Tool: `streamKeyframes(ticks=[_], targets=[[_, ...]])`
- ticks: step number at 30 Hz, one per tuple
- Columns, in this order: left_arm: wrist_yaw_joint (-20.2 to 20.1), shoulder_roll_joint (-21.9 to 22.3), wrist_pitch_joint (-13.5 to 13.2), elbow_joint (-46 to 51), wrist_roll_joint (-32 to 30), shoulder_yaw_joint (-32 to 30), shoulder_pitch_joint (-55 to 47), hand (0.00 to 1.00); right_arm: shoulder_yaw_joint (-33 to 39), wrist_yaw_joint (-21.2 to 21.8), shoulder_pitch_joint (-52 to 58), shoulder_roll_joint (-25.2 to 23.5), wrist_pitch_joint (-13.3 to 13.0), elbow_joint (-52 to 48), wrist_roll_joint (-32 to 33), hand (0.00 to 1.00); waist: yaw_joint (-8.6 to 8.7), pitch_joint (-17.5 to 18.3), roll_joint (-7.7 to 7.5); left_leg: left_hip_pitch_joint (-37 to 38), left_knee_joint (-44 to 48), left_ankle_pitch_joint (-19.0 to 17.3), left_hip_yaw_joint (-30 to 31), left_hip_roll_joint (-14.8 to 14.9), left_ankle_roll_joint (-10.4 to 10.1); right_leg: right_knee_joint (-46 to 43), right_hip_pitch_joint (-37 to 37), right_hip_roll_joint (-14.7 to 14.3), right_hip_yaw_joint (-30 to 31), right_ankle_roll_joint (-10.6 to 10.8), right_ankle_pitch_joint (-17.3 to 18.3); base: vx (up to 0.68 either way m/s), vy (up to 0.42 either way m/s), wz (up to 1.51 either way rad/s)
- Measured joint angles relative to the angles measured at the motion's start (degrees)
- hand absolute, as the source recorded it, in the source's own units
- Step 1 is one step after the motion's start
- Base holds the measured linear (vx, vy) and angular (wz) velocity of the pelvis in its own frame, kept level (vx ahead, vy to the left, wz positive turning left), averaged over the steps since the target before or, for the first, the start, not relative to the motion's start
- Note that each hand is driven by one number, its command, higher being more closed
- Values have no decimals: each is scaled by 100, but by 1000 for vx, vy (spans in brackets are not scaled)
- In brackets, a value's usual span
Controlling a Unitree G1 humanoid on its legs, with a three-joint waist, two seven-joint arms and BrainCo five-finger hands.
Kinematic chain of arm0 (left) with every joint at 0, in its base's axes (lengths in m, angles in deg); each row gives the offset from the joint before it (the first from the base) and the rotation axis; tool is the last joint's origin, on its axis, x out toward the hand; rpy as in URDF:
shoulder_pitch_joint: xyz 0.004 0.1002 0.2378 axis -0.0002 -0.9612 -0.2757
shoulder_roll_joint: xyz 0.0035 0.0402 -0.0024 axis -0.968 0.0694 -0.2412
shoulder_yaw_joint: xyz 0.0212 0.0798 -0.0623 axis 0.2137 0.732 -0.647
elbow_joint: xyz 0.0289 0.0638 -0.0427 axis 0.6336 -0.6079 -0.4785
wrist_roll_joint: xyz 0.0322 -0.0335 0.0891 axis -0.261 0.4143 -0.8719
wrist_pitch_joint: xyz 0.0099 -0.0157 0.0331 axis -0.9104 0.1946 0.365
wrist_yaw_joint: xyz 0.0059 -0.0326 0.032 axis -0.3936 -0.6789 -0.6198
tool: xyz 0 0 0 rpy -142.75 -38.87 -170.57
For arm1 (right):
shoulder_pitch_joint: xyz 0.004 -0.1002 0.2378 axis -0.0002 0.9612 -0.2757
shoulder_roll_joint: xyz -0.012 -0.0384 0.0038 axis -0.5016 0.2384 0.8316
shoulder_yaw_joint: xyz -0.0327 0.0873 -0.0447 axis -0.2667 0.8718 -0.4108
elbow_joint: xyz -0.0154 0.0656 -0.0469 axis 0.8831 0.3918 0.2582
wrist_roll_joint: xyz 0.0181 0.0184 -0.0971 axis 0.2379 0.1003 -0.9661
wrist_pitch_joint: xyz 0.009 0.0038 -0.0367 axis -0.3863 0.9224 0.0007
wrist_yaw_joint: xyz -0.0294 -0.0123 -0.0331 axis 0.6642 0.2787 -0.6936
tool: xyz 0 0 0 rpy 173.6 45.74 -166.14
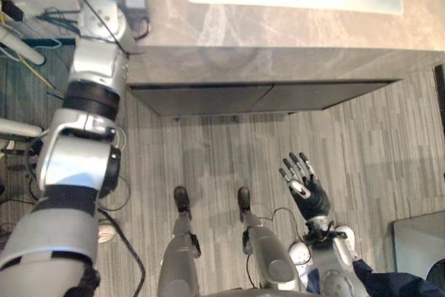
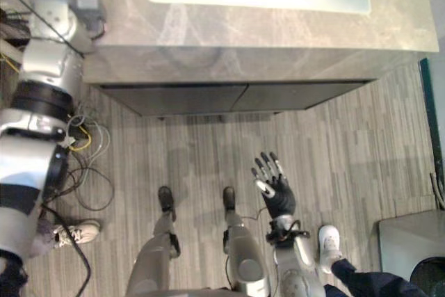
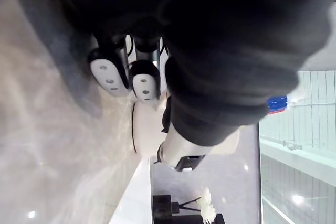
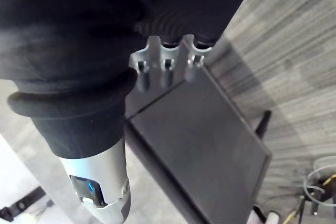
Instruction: Organize washtable
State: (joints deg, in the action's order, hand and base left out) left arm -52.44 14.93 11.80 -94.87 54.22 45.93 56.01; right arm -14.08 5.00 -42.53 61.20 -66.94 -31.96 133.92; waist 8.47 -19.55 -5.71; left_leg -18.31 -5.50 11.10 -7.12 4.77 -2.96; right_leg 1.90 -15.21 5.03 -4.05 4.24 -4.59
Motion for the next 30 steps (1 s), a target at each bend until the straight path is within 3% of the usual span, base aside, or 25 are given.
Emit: streamKeyframes(ticks=[2, 5, 7, 12, 17, 22, 23, 28, 30], targets=[[-93, 183, 2, 220, 3, -4, -301, 100, 2, 0, -1, -1, 58, 4, -4, 0, -1, 29, 47, 90, 0, 0, 68, -11, 0, -29, 115, 7, -61, 11, 29, -22, 24, 18], [-110, 531, 4, 615, 5, -7, -840, 100, 64, 1, -3, -1, 91, 27, -16, 0, -31, 219, 244, 163, 0, 1, 163, -47, 1, -109, 196, 36, -107, 40, 101, 8, 33, 19], [-221, 781, 2, 1305, 12, -16, -1538, 100, 254, -17, -27, 1, 117, 262, -52, 0, -139, 371, 426, 373, -2, -3, 239, -91, -1, -190, 418, 92, -222, 55, 208, 32, 36, 21], [-348, 1002, -76, 2829, 133, -367, -3299, 100, 640, -132, -135, -12, 172, 988, -200, 0, -318, 783, 678, 684, -8, -42, 428, -101, -20, -296, 801, 101, -405, 78, 395, 19, 17, 26], [-646, 1503, -120, 4249, 399, -1048, -5624, 100, 1339, -380, -183, -31, 206, 2209, -782, 0, -628, 1258, 723, 987, -37, -120, 600, -113, -89, -350, 1208, 115, -648, 78, 550, 0, 4, 28], [-874, 2103, -131, 4988, 465, -1595, -7497, 100, 2057, -615, -109, -67, 211, 3429, -1266, 0, -796, 1631, 742, 1135, -39, -176, 862, -172, -58, -358, 1484, 142, -908, 56, 673, -9, -1, 29], [-969, 2208, -163, 5053, 536, -1693, -7899, 0, 2246, -638, -67, -104, 206, 3758, -1358, 0, -851, 1660, 752, 1217, -39, -179, 893, -172, -52, -338, 1607, 148, -967, 101, 717, -2, -18, 19], [-1512, 2541, -236, 4988, 870, -1967, -9184, 0, 2581, -623, 262, -175, 213, 4680, -1615, 0, -936, 1815, 797, 1319, -41, -194, 1051, -199, -28, -293, 1803, 150, -1180, 109, 765, -11, -18, 22], [-1741, 2714, -250, 4250, 1064, -2037, -9423, 0, 2725, -626, 301, -231, 211, 5119, -1660, 0, -941, 1874, 795, 1367, -42, -193, 1100, -212, -27, -289, 1883, 142, -1232, 105, 781, -2, -19, 15]])
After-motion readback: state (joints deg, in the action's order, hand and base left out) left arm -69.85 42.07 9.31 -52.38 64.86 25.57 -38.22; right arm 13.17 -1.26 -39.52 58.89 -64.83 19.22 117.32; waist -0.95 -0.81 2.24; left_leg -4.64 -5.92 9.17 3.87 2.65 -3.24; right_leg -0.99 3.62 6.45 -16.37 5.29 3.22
